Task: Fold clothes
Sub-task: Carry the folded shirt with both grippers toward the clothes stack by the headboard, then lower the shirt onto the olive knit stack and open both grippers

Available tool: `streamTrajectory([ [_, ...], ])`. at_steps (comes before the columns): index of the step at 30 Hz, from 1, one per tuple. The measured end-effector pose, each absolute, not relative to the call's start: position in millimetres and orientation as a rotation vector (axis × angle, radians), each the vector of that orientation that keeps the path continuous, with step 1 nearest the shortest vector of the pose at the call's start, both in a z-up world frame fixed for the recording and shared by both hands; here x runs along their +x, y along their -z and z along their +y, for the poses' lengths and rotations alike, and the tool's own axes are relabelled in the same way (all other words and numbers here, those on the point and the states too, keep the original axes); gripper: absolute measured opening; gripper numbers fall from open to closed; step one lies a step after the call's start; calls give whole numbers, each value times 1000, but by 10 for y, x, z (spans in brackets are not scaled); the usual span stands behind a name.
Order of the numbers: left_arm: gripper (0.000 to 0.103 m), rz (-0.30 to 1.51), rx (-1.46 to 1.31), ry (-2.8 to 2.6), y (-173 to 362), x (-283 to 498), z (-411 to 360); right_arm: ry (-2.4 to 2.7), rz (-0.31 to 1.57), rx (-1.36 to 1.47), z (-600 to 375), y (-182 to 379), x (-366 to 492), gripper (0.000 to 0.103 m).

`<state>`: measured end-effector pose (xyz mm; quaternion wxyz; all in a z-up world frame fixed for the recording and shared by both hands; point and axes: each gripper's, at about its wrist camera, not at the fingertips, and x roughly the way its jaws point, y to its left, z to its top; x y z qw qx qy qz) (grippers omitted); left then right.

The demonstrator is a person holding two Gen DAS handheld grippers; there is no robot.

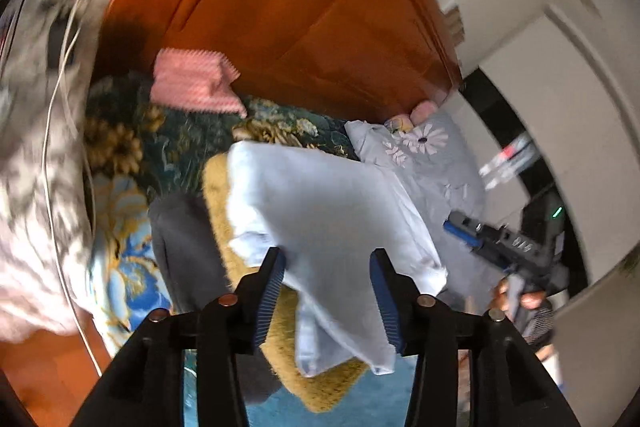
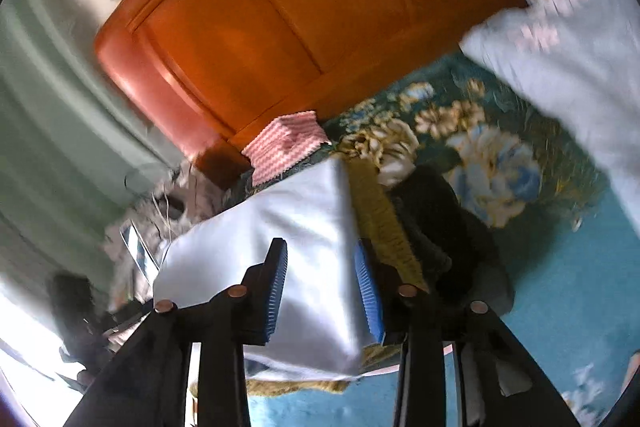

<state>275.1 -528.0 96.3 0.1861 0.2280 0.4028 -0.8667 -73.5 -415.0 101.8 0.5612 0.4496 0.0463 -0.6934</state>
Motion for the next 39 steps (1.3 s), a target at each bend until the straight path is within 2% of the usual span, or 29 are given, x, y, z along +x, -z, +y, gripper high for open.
streamTrajectory([
  [3, 56, 941, 708, 2472, -1058, 2516, -5023, 1597, 159, 1018, -4218, -1070, -373, 37],
  [7, 57, 852, 765, 2442, -984, 2381, -4867, 1550, 239, 976, -4268, -993, 106, 37],
  [12, 57, 569, 708, 2376, -1038, 2478, -4717, 1656, 348, 875, -4085, -869, 248, 37],
  [16, 57, 597, 639, 2366, -1084, 2523, -4788, 1699, 383, 891, -4079, -712, 156, 37],
  [22, 57, 540, 769, 2436, -838, 2240, -4664, 1683, 318, 930, -4076, -554, 47, 44],
  [29, 60, 651, 814, 2428, -541, 2171, -4782, 1650, 238, 999, -4137, -401, -57, 47],
  [34, 61, 691, 813, 2419, -617, 2217, -4778, 1649, 166, 1036, -4135, -382, -118, 48],
  [39, 62, 663, 786, 2441, -746, 2342, -4552, 1698, 224, 956, -3952, -545, 63, 48],
])
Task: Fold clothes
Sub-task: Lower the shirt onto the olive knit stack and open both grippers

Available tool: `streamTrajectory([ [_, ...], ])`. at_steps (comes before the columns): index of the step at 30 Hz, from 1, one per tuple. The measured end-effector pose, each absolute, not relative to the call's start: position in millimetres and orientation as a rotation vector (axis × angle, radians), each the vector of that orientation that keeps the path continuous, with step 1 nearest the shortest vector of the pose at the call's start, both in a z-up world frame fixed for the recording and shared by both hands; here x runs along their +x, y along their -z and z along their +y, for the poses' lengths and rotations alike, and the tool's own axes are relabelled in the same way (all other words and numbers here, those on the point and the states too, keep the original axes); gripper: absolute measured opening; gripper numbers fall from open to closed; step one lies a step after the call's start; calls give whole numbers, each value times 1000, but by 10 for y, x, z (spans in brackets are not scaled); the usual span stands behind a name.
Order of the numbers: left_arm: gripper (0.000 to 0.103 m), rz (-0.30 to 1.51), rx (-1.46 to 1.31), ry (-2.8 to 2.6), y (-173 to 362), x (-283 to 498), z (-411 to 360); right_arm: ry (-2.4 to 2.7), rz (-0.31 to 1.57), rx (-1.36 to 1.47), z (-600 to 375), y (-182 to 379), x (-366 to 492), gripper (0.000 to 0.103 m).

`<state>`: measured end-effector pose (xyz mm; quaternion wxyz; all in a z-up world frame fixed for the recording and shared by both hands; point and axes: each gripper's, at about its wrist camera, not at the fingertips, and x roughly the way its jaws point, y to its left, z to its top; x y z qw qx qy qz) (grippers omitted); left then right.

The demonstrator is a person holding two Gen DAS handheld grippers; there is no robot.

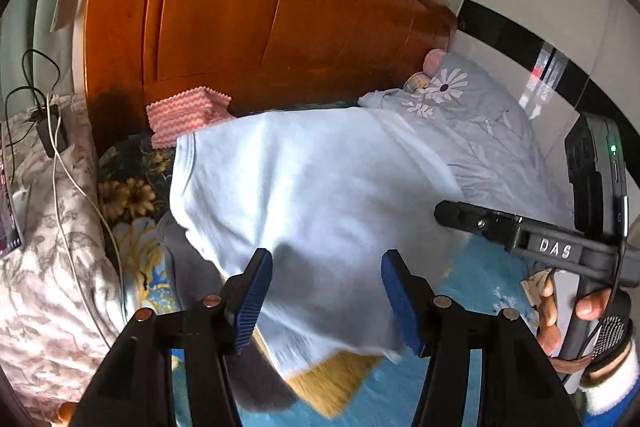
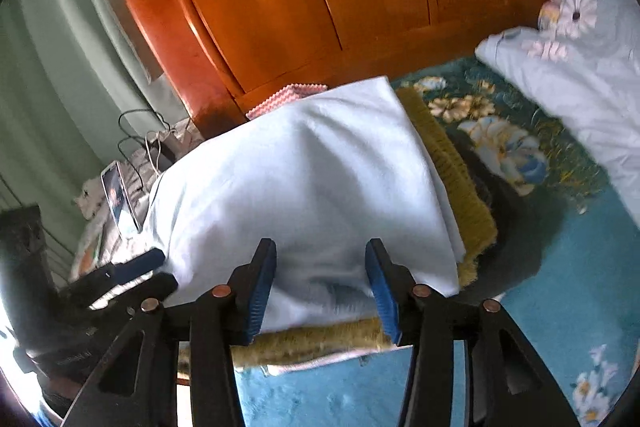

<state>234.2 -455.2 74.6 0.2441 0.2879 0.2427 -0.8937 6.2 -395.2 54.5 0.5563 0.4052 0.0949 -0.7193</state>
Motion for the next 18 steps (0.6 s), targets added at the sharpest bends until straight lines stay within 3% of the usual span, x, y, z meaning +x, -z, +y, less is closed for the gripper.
streamTrajectory([
  [5, 66, 665, 770, 2452, -776, 2480, -4280, 1688, 254, 913, -3688, -593, 273, 61],
  [13, 72, 651, 821, 2427, -656, 2524, -3977, 1722, 318, 891, -3455, -479, 577, 63],
  [18, 90, 698, 805, 2457, -554, 2624, -3873, 1748, 333, 894, -3325, -336, 680, 64],
])
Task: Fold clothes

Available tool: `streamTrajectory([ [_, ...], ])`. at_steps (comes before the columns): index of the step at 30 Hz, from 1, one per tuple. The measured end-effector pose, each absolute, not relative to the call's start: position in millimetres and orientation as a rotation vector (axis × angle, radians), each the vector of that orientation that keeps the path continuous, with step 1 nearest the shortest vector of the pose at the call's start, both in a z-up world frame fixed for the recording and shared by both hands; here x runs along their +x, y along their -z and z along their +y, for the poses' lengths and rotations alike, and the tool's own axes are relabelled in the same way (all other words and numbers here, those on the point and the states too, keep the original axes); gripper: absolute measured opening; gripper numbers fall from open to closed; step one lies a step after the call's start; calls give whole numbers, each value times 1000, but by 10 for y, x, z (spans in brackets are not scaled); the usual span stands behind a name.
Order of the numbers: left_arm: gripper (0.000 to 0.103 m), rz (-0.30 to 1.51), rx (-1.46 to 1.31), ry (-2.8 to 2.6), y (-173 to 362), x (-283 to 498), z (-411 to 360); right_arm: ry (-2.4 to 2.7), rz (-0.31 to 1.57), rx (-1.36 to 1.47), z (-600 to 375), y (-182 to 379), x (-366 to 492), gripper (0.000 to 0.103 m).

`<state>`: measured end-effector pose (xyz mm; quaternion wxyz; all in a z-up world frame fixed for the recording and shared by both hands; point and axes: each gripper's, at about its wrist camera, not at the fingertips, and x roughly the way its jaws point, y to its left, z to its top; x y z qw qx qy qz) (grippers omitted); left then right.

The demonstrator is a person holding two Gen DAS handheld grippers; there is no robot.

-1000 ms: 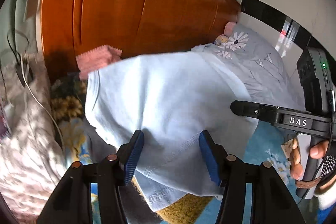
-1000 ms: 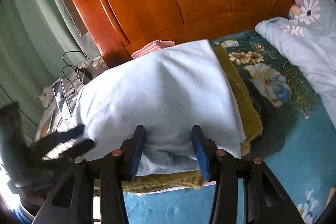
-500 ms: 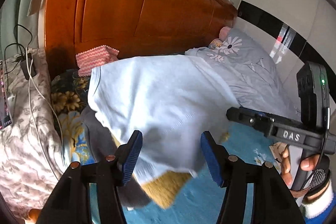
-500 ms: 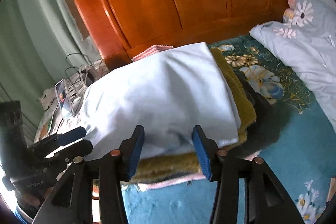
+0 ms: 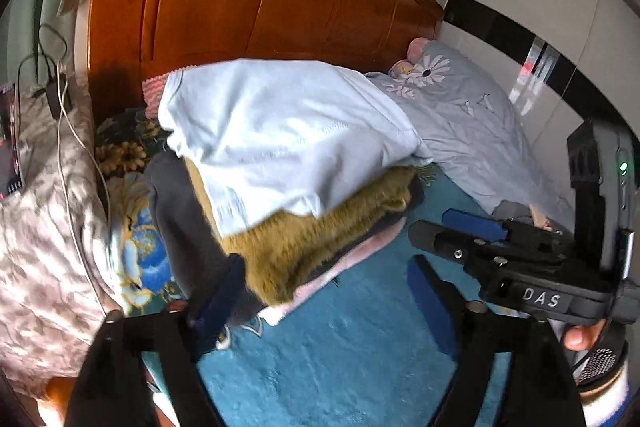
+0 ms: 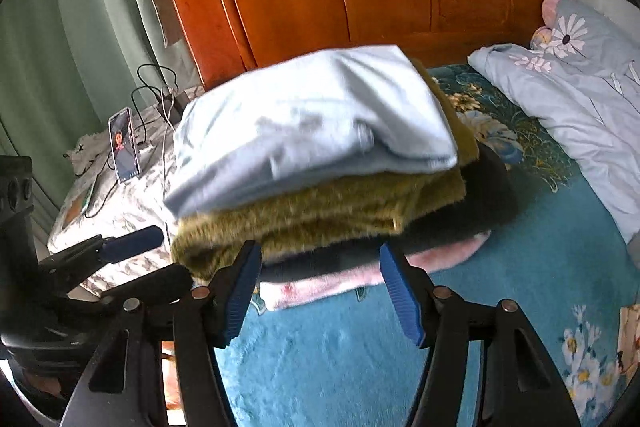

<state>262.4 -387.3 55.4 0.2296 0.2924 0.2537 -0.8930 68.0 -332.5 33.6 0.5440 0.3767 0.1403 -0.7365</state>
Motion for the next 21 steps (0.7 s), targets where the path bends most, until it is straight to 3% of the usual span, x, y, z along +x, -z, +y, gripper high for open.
streamTrajectory([
  [9, 103, 760, 794, 2458, -400, 2642, -3807, 1795, 303, 943, -3229, -140, 646, 90],
  [17, 103, 751, 794, 2418, -320, 2585, -3816, 1791, 288, 957, -3242, -53, 638, 91],
  [21, 103, 759, 770, 2396, -290, 2601, -3831, 1805, 308, 945, -3259, -45, 669, 103],
])
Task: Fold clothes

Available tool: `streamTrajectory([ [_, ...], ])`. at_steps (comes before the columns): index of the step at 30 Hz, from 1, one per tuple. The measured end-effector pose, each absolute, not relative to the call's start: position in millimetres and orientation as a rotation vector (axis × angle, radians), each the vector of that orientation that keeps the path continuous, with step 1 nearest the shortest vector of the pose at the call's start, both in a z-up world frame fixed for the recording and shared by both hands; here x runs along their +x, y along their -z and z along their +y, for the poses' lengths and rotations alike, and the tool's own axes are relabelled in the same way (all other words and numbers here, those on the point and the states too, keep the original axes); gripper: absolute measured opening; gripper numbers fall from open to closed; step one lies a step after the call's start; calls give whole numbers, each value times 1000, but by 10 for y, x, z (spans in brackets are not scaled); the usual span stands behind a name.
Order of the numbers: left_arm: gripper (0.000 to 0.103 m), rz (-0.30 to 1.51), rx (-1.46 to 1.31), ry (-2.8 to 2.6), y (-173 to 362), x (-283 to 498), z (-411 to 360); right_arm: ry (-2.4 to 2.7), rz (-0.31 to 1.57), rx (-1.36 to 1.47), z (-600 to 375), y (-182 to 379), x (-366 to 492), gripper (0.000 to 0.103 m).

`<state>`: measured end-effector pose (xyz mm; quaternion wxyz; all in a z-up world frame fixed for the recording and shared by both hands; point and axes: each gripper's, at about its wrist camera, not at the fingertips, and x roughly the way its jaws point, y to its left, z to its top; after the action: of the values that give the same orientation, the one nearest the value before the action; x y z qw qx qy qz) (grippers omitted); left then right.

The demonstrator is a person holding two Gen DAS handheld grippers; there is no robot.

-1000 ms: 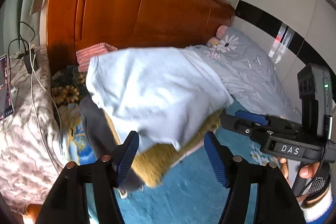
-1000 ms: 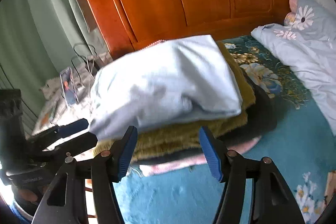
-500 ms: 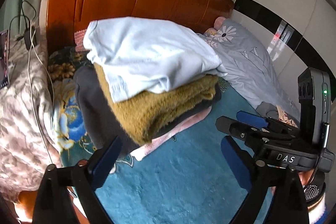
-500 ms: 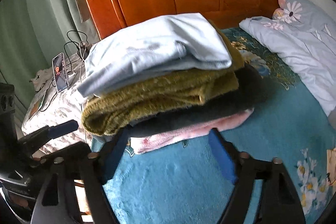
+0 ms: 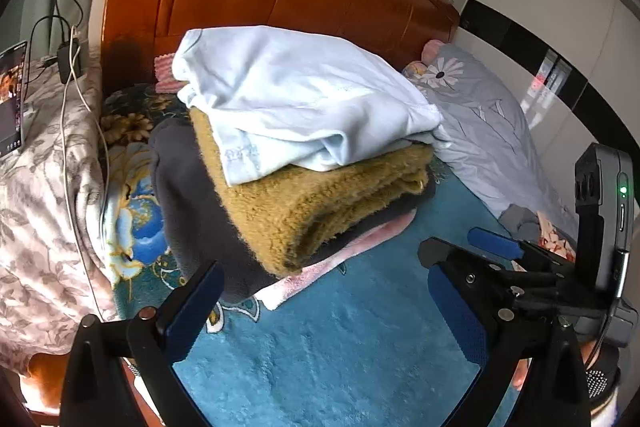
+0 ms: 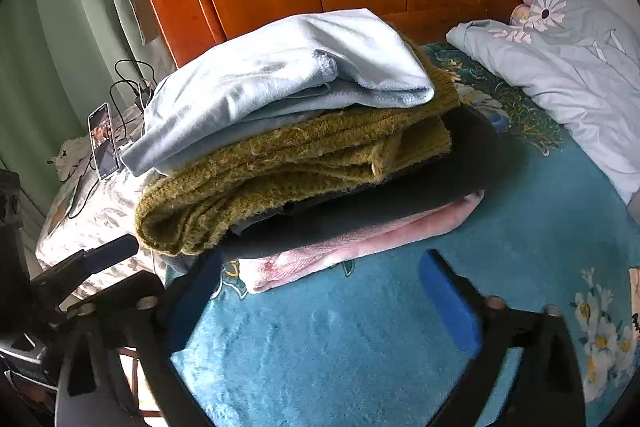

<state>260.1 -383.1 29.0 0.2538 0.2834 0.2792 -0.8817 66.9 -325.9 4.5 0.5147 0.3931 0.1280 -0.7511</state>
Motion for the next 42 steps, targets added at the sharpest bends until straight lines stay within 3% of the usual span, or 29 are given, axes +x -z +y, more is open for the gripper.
streamTrajectory([
  [14, 103, 647, 764, 2369, -212, 2605, -3794, 1846, 298, 931, -3307, -63, 642, 103],
  [42, 103, 593, 728, 2350, -154, 2467, -3829, 1839, 313, 941, -3420, -66, 662, 103],
])
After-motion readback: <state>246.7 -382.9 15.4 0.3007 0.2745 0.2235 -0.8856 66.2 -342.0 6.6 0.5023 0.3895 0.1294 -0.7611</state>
